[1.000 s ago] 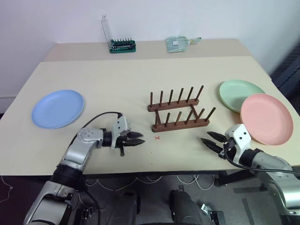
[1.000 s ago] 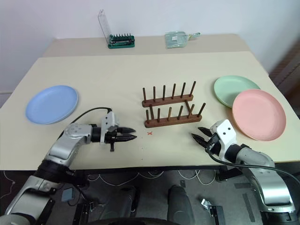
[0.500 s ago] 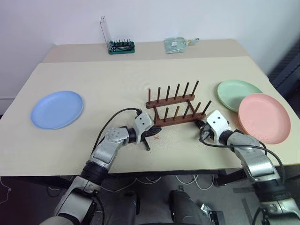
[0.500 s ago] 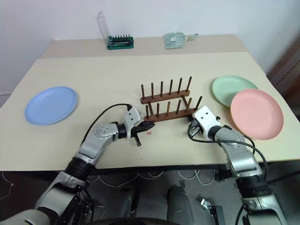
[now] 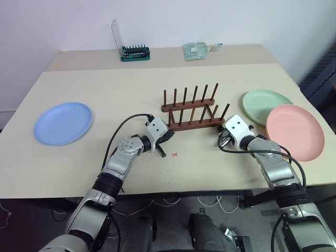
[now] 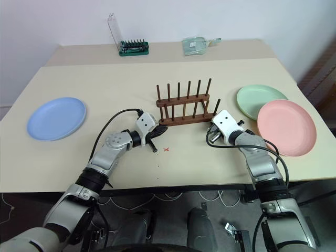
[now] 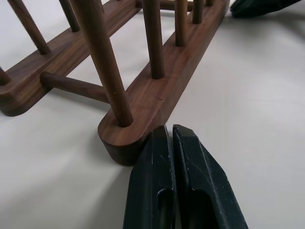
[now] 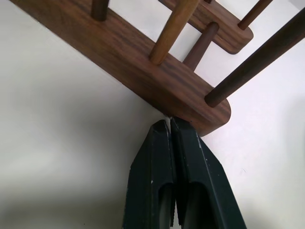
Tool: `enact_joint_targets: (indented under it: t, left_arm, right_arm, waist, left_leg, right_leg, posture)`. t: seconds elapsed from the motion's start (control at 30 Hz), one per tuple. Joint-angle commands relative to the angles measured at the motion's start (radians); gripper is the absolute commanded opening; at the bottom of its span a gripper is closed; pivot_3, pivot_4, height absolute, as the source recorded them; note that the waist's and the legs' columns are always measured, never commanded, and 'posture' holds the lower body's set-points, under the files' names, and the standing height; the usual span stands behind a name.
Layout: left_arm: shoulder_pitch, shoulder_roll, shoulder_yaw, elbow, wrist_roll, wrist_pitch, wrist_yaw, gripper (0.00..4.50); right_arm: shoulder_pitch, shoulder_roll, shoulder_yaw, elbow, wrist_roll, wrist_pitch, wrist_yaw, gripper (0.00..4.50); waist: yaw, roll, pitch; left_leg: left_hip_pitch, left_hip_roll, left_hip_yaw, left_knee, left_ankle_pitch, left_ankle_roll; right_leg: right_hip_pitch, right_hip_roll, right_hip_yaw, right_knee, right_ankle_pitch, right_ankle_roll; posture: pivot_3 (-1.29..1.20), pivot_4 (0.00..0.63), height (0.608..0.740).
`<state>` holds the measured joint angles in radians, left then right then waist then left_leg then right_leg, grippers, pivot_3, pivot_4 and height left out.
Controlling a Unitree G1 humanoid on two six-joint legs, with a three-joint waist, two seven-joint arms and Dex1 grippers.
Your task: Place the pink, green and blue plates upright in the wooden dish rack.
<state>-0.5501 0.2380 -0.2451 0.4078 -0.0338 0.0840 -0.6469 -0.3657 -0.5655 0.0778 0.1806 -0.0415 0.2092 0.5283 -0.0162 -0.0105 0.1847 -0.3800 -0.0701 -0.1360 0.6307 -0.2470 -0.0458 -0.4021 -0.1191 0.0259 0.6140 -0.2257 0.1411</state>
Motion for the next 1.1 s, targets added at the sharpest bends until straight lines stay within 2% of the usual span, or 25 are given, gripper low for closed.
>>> enact_joint_targets:
  t: [0.03, 0.07, 0.17, 0.23, 0.27, 0.4, 0.53, 0.7, 0.8, 1.0, 1.03, 1.1]
  left_arm:
    - [0.038, 0.039, 0.035, -0.029, -0.003, 0.003, -0.01, 0.14]
    - [0.05, 0.046, 0.043, -0.069, -0.03, -0.003, -0.039, 0.14]
    - [0.089, 0.061, 0.056, -0.202, -0.122, 0.02, -0.143, 0.14]
    - [0.116, 0.072, 0.03, -0.288, -0.165, 0.043, -0.217, 0.14]
    - [0.127, 0.077, 0.017, -0.324, -0.182, 0.053, -0.248, 0.14]
    - [0.153, 0.091, -0.049, -0.412, -0.214, 0.088, -0.36, 0.14]
    - [0.134, 0.067, -0.054, -0.4, -0.233, 0.114, -0.377, 0.14]
    - [0.121, 0.059, -0.045, -0.388, -0.236, 0.106, -0.39, 0.14]
    - [0.123, 0.058, -0.04, -0.384, -0.237, 0.107, -0.388, 0.14]
    - [0.134, 0.057, -0.029, -0.39, -0.242, 0.116, -0.375, 0.14]
    - [0.133, 0.056, -0.029, -0.389, -0.242, 0.116, -0.374, 0.14]
    - [0.132, 0.055, -0.03, -0.386, -0.239, 0.114, -0.373, 0.14]
  right_arm:
    - [0.054, -0.041, -0.059, -0.138, 0.034, 0.019, 0.032, 0.08]
    - [0.079, -0.057, -0.105, -0.203, 0.064, 0.061, 0.039, 0.08]
    - [0.179, -0.123, -0.24, -0.411, 0.157, 0.208, 0.083, 0.87]
    - [0.256, -0.169, -0.311, -0.514, 0.191, 0.263, 0.112, 1.78]
    - [0.284, -0.185, -0.341, -0.547, 0.201, 0.285, 0.116, 2.37]
    - [0.372, -0.236, -0.447, -0.565, 0.176, 0.325, 0.091, 4.23]
    - [0.437, -0.22, -0.449, -0.554, 0.146, 0.381, 0.046, 4.23]
    - [0.417, -0.173, -0.397, -0.444, 0.071, 0.39, -0.075, 4.23]
    - [0.415, -0.175, -0.373, -0.393, 0.046, 0.379, -0.093, 3.41]
    - [0.408, -0.195, -0.372, -0.392, 0.039, 0.363, -0.084, 0.38]
    - [0.407, -0.2, -0.372, -0.392, 0.034, 0.36, -0.083, 0.1]
    - [0.419, -0.238, -0.369, -0.416, 0.003, 0.355, -0.078, 0.1]
  waist:
    - [-0.002, 0.0, 0.0]
    - [-0.003, 0.0, 0.0]
    - [0.003, 0.002, 0.001]
    - [0.007, 0.002, 0.001]
    - [0.01, 0.002, 0.001]
    - [0.01, 0.001, 0.001]
    - [0.004, 0.002, 0.001]
    - [0.006, 0.002, 0.001]
    - [0.006, 0.002, 0.001]
    - [0.007, 0.002, 0.001]
    - [0.006, 0.002, 0.001]
    - [0.006, 0.002, 0.001]
  left_leg:
    - [0.0, 0.0, 0.0, 0.0, 0.0, 0.0]
    - [0.0, 0.0, 0.0, 0.0, 0.0, 0.0]
    - [-0.004, 0.0, 0.0, 0.0, 0.0, 0.0]
    - [-0.009, 0.0, -0.001, 0.001, 0.0, 0.0]
    - [-0.009, 0.0, -0.001, 0.001, 0.0, 0.0]
    - [-0.009, 0.0, -0.001, 0.001, 0.0, 0.0]
    - [-0.008, 0.0, 0.0, 0.001, 0.0, 0.0]
    - [-0.008, 0.0, 0.0, 0.001, 0.0, 0.0]
    - [-0.009, 0.0, 0.0, 0.001, 0.0, 0.0]
    - [-0.009, 0.0, 0.0, 0.001, 0.0, 0.0]
    - [-0.009, 0.0, 0.0, 0.001, 0.0, 0.0]
    - [-0.009, 0.0, 0.0, 0.001, 0.0, 0.0]
  right_leg:
    - [0.0, 0.0, 0.0, 0.0, 0.0, 0.0]
    - [0.0, 0.0, 0.0, 0.0, 0.0, 0.0]
    - [-0.004, 0.0, 0.0, 0.0, 0.0, 0.0]
    - [-0.007, 0.0, 0.0, 0.0, 0.0, 0.0]
    - [-0.007, 0.0, 0.0, 0.0, 0.0, 0.0]
    - [-0.006, 0.0, 0.0, -0.002, 0.0, 0.0]
    - [-0.006, 0.0, 0.0, -0.001, 0.0, 0.0]
    - [-0.006, 0.0, 0.0, -0.001, 0.0, 0.0]
    - [-0.006, 0.0, 0.0, -0.002, 0.0, 0.0]
    - [-0.006, 0.0, 0.0, -0.002, 0.0, 0.0]
    - [-0.006, 0.0, 0.0, -0.002, 0.0, 0.0]
    - [-0.006, 0.0, 0.0, -0.002, 0.0, 0.0]
  posture:
    - [0.0, 0.15, 0.74]
    - [0.0, 0.15, 0.74]
    - [0.0, 0.15, 0.74]
    - [0.0, 0.15, 0.74]
    - [0.0, 0.15, 0.74]
    - [0.0, 0.15, 0.74]
    - [0.0, 0.15, 0.74]
    - [0.0, 0.15, 0.74]
    - [0.0, 0.15, 0.74]
    - [0.0, 0.15, 0.74]
    - [0.0, 0.15, 0.74]
    - [0.0, 0.15, 0.74]
